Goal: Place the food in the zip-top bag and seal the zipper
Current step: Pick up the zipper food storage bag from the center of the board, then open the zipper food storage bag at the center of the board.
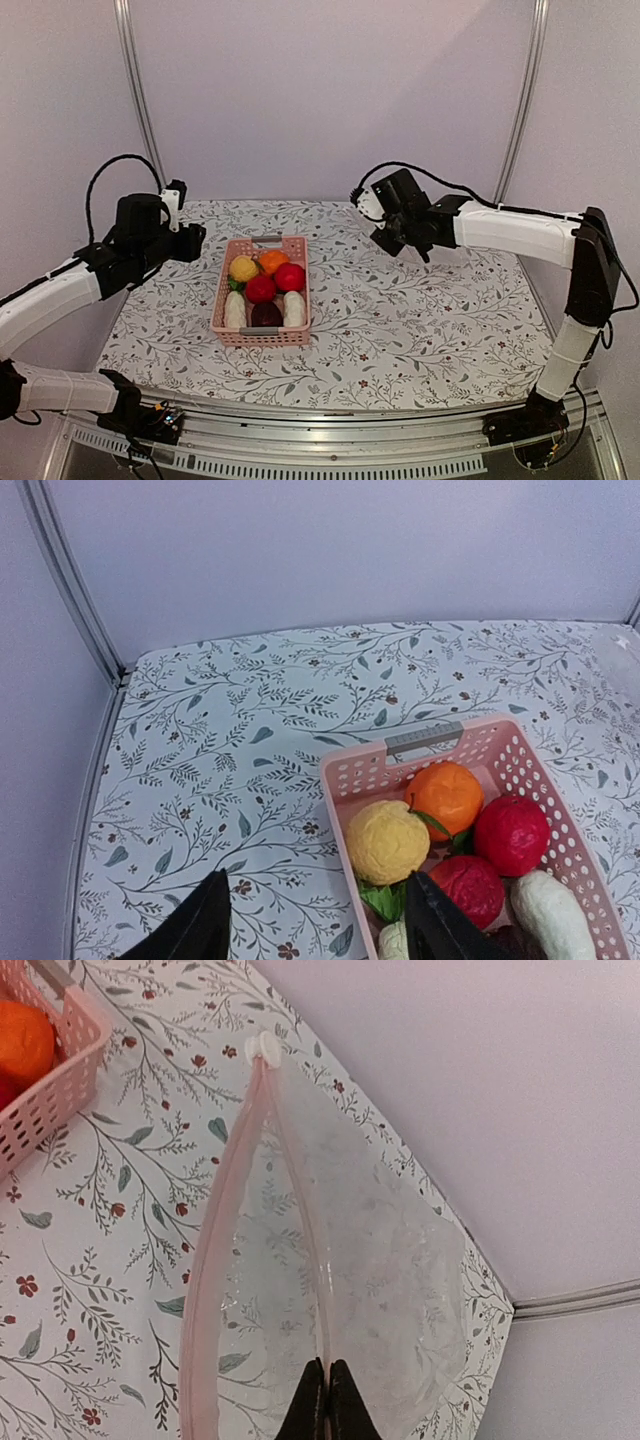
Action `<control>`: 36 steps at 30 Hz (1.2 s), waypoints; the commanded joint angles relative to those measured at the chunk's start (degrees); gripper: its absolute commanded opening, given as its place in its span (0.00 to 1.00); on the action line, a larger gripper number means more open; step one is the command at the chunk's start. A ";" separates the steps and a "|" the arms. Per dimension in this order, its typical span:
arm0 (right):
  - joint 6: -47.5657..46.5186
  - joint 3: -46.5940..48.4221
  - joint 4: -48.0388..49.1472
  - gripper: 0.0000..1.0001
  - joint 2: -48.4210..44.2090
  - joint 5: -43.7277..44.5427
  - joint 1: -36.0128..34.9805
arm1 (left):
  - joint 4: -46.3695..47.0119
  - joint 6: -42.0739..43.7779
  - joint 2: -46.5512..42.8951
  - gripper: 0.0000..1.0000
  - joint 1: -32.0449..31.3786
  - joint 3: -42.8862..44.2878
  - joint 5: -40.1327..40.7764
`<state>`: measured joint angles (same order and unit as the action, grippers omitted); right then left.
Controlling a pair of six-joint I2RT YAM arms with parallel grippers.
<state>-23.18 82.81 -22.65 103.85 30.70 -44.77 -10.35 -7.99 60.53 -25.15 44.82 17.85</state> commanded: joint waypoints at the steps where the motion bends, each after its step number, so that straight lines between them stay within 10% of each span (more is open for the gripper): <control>1: 0.10 -8.11 8.18 0.02 -9.44 -8.58 2.31 | 2.37 -5.32 1.16 0.58 -3.94 2.24 -7.55; 12: 1.83 -19.94 19.14 0.00 -18.50 -17.31 3.42 | 23.61 -25.77 22.14 0.66 -25.76 11.10 -0.16; 25: 5.11 -20.08 18.26 0.00 -18.84 -19.71 3.38 | 24.25 -37.74 50.17 0.67 -28.49 36.08 -7.17; 36: 4.94 -20.36 20.22 0.00 -20.29 -12.52 3.38 | 18.26 -46.38 60.08 0.32 -27.77 43.69 -9.06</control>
<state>-18.63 62.83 -4.93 85.71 12.75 -41.34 11.09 -50.24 118.13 -52.99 87.29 10.04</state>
